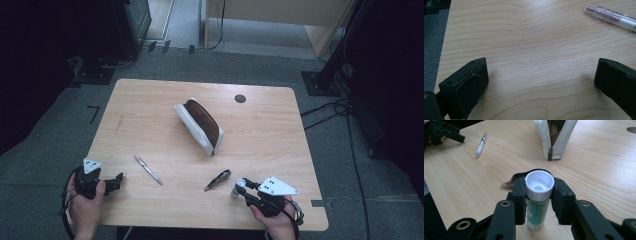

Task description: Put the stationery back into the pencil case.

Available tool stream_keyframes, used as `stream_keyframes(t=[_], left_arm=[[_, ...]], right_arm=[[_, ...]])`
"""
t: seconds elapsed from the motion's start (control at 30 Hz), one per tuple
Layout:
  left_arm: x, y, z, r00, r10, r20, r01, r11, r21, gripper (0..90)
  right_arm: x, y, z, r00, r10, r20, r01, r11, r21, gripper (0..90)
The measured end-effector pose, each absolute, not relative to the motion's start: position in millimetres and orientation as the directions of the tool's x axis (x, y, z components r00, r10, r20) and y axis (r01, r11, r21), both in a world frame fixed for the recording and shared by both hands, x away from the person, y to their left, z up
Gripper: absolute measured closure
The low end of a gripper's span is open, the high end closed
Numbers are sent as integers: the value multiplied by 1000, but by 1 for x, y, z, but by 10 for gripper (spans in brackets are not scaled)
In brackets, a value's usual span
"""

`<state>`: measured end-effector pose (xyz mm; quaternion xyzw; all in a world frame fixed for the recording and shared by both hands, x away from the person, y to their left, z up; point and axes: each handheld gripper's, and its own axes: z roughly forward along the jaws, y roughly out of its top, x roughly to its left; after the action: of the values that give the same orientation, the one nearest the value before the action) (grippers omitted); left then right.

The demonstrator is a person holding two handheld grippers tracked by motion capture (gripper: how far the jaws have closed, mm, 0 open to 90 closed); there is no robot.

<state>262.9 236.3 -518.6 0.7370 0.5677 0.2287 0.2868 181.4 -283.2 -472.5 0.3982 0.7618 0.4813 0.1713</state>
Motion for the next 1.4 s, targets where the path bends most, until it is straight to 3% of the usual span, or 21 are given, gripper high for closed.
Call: stream_keyframes(t=[0.5, 1.4], left_arm=[[263, 236, -519, 251, 968, 12, 705, -191, 683, 0], [263, 236, -519, 251, 968, 11, 706, -191, 682, 0]], right_arm=[[192, -291, -461, -587, 793, 162, 450, 154, 880, 666], [231, -288, -406, -552, 826, 116, 375, 122, 919, 666]])
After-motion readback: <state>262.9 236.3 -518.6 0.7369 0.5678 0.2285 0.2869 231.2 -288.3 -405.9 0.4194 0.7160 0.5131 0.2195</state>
